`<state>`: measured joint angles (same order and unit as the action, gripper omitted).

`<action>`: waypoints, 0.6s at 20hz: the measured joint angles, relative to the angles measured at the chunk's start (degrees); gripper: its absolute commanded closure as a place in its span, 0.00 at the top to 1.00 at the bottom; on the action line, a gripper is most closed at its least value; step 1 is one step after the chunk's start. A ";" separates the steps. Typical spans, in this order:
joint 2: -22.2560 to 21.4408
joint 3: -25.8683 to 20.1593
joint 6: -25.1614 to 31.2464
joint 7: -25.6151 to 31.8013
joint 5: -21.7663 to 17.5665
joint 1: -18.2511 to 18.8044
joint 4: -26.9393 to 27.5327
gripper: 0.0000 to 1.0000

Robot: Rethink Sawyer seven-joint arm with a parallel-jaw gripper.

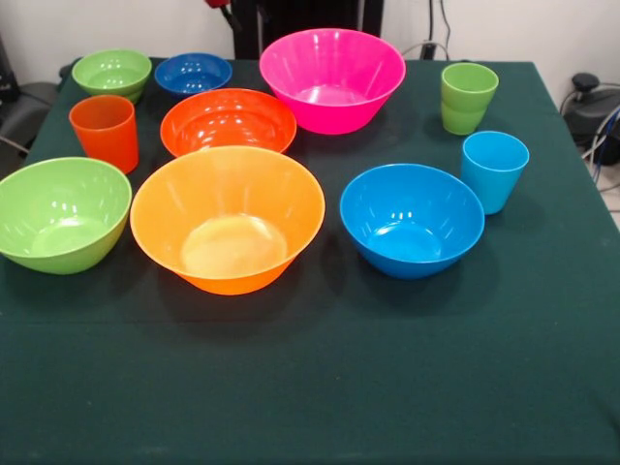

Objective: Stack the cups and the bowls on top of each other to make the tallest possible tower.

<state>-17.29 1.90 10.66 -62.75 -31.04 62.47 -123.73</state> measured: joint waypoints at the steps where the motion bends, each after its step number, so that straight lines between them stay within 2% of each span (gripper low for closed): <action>1: -0.02 0.07 0.01 0.00 -0.01 0.31 -0.15 1.00; 7: -0.28 1.47 0.25 0.00 -0.01 3.88 -2.03 1.00; 12: -2.77 1.57 1.26 0.00 0.04 4.21 -3.36 1.00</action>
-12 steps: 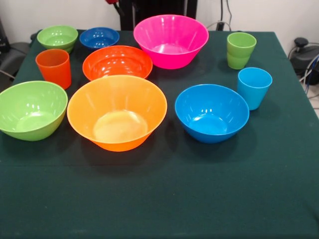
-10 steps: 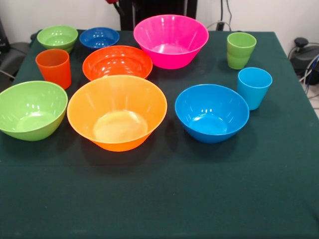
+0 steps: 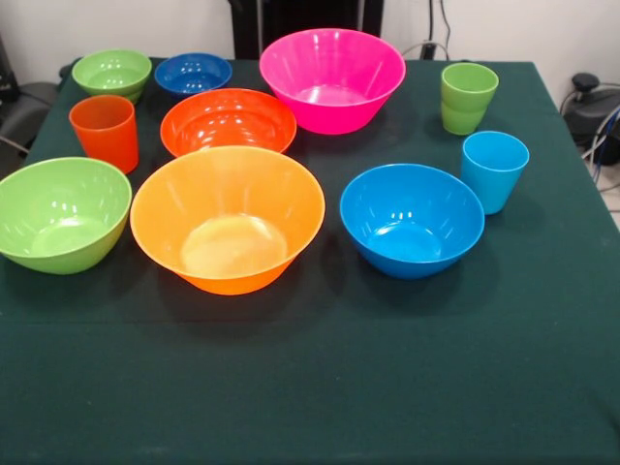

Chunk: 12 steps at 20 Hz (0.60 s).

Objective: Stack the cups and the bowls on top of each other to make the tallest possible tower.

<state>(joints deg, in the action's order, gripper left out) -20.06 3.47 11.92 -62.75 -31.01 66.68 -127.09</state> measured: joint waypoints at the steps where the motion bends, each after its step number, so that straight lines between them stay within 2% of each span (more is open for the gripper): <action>1: -2.09 0.04 1.06 0.00 0.17 -0.46 -0.97 1.00; 2: -2.71 0.05 1.41 0.00 0.25 -0.61 -1.27 1.00; 4: -6.87 0.21 3.94 0.00 0.71 -1.71 -3.17 1.00; 7: -9.42 0.92 5.36 -0.01 0.74 -3.03 -4.13 1.00; 11: -6.36 3.77 1.36 -0.96 0.70 -6.27 -3.05 1.00; 12: -4.01 5.28 -2.42 -2.00 0.72 -8.10 -2.20 1.00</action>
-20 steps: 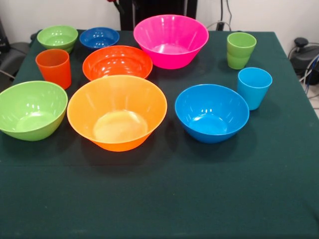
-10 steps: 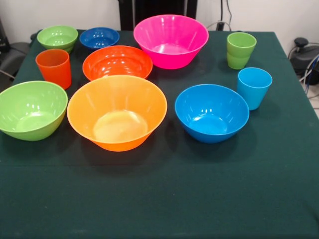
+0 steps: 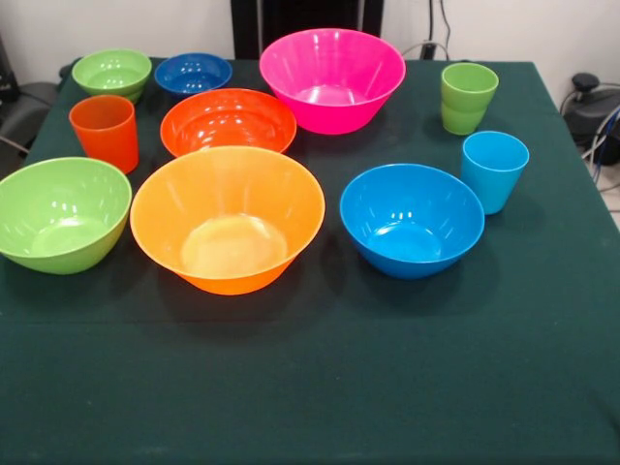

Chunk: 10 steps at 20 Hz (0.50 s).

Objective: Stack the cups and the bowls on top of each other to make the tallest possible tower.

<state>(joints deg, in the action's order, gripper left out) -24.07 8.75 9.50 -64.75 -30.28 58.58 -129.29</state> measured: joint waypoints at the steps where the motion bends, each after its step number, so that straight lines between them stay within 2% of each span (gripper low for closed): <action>1: 1.46 0.96 -2.85 -0.84 0.01 -1.20 0.59 1.00; 3: 2.84 1.93 -5.93 -1.76 0.02 -2.42 1.18 1.00; 6: 6.83 4.63 -16.61 -5.56 0.07 -5.79 2.28 1.00; 7: 7.47 5.04 -18.52 -6.32 0.08 -6.26 2.36 1.00; 8: 9.04 5.91 -23.29 -8.47 0.07 -7.20 2.44 1.00; 10: 10.38 6.58 -27.54 -10.66 0.11 -7.83 2.46 1.00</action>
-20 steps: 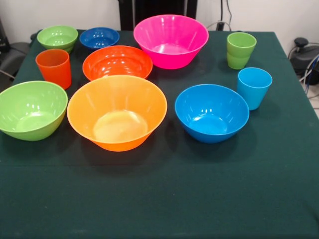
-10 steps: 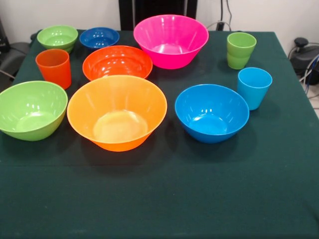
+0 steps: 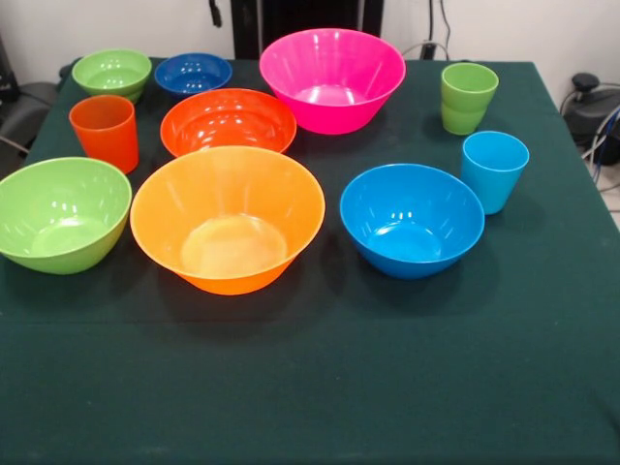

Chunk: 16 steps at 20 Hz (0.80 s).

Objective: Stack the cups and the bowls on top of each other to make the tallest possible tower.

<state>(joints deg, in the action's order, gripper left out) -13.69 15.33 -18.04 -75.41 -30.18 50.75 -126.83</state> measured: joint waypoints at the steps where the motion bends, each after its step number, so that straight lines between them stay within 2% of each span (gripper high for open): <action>1: 0.61 0.26 -1.80 -1.01 0.02 -0.23 0.02 1.00; 2: 2.02 0.87 -5.42 -3.50 0.05 -0.61 0.12 1.00; 10: 5.65 3.03 -13.00 -10.26 0.05 -1.63 1.29 1.00; 16: 5.18 5.37 -16.82 -13.02 0.02 -2.02 0.65 1.00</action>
<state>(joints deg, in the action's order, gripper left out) -8.51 20.70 -34.86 -88.44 -30.15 48.73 -126.18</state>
